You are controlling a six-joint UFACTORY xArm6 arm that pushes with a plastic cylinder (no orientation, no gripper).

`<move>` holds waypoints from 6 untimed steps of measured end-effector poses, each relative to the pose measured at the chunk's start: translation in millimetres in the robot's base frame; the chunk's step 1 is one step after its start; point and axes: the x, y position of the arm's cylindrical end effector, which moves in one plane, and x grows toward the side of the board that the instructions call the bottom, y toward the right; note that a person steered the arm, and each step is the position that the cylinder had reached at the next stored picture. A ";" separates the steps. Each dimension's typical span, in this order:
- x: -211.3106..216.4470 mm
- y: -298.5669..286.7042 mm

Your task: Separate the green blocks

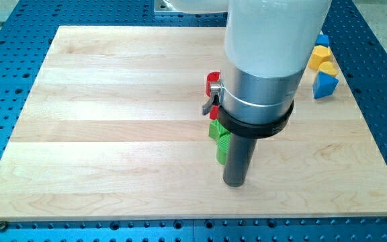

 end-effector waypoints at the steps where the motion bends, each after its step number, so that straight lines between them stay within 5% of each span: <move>1: 0.1 0.0; 4: -10.2 67.7; 6: -55.0 27.4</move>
